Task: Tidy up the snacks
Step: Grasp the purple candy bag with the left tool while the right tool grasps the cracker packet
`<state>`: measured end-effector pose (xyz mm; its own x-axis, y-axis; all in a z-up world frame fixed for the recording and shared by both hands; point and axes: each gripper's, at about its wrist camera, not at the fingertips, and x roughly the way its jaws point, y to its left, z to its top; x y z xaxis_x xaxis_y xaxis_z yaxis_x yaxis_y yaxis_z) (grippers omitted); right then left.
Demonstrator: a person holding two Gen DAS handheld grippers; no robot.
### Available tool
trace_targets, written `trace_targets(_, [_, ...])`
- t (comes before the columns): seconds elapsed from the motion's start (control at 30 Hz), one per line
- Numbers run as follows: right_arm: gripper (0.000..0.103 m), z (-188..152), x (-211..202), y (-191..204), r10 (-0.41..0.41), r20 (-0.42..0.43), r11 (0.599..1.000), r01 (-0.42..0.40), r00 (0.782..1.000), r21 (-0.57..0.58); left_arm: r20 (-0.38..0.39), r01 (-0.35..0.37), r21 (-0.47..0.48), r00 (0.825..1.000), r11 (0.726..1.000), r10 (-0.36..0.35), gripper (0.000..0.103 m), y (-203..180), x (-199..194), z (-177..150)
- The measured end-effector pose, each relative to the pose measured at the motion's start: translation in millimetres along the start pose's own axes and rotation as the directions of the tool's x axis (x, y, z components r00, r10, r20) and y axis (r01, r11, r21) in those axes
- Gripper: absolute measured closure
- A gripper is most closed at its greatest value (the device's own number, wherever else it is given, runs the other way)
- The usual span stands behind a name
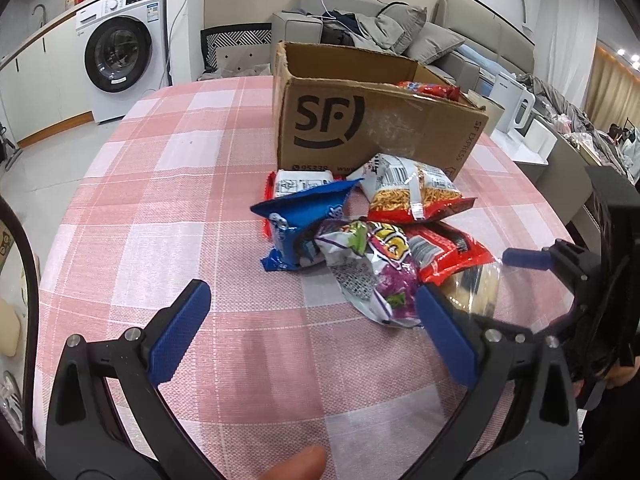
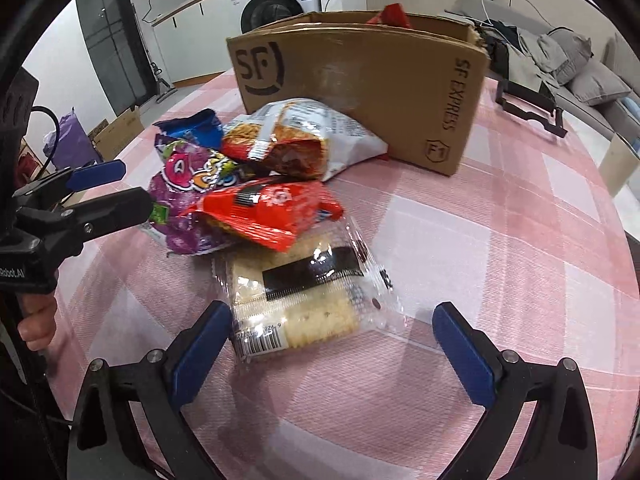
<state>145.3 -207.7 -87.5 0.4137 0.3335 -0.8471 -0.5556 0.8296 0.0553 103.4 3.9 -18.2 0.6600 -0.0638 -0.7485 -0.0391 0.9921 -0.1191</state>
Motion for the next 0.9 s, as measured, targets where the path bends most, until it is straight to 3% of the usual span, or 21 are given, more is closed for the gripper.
trace_targets(0.3, [0.001,1,0,-5,0.008,-0.001,0.997,-0.008,1.0,-0.082,-0.022,0.031,0.01,0.999,0.999,-0.03,0.001,-10,10,0])
trace_targets(0.47, [0.003,7,4,-3,0.03,0.006,0.994,-0.03,1.0,-0.103,-0.046,0.072,-0.001,0.996,0.997,-0.072,0.015,-13,19,5])
trace_targets(0.63, [0.012,7,4,-1,0.055,0.01,0.992,-0.053,0.998,-0.113,-0.059,0.123,-0.017,0.991,0.992,-0.124,0.033,-13,27,9])
trace_targets(0.9, [0.016,5,2,-2,0.072,0.014,0.99,-0.07,0.997,-0.121,-0.077,0.166,-0.022,0.983,0.986,-0.167,0.043,-17,36,11])
